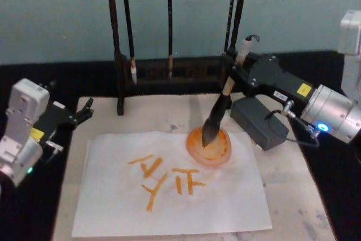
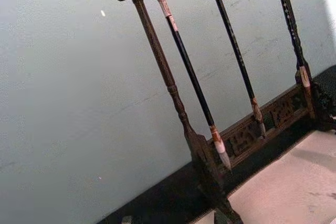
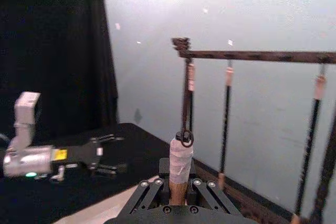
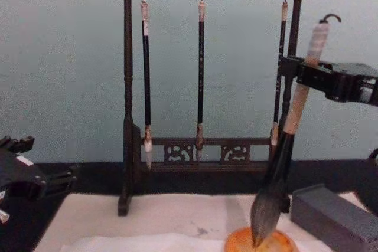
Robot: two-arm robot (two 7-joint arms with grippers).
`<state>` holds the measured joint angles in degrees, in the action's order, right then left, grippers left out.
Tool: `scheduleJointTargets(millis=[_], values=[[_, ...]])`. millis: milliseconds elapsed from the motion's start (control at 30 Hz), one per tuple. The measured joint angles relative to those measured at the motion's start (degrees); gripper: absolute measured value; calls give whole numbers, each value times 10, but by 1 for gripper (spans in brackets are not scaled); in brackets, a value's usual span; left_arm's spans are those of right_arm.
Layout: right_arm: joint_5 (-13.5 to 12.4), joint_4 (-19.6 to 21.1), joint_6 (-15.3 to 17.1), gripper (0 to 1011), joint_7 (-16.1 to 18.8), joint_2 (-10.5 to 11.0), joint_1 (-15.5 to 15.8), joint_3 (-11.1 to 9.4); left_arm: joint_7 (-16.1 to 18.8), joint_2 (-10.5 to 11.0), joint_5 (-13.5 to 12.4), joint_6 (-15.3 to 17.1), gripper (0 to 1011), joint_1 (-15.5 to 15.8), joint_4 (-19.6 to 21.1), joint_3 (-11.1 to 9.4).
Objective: Pick up the brush from the inkstone, write on the paper, then place the brush back to its original position.
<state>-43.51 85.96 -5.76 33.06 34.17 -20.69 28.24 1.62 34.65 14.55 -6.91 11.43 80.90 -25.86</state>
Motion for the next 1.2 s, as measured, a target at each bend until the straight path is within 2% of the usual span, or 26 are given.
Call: scheduleJointTargets(millis=[167,567,867,1200], values=[[7,26,-8,156,28,8,13,-2,0,0,0,0,1010,0,0,0],[14,83,-8,156,72,22,47,-6,0,0,0,0,1010,0,0,0],[23,109,-3,156,86,25,64,3,0,0,0,0,1009,0,0,0],[43,116,0,156,89,21,73,18,0,0,0,0,1009,0,0,0]])
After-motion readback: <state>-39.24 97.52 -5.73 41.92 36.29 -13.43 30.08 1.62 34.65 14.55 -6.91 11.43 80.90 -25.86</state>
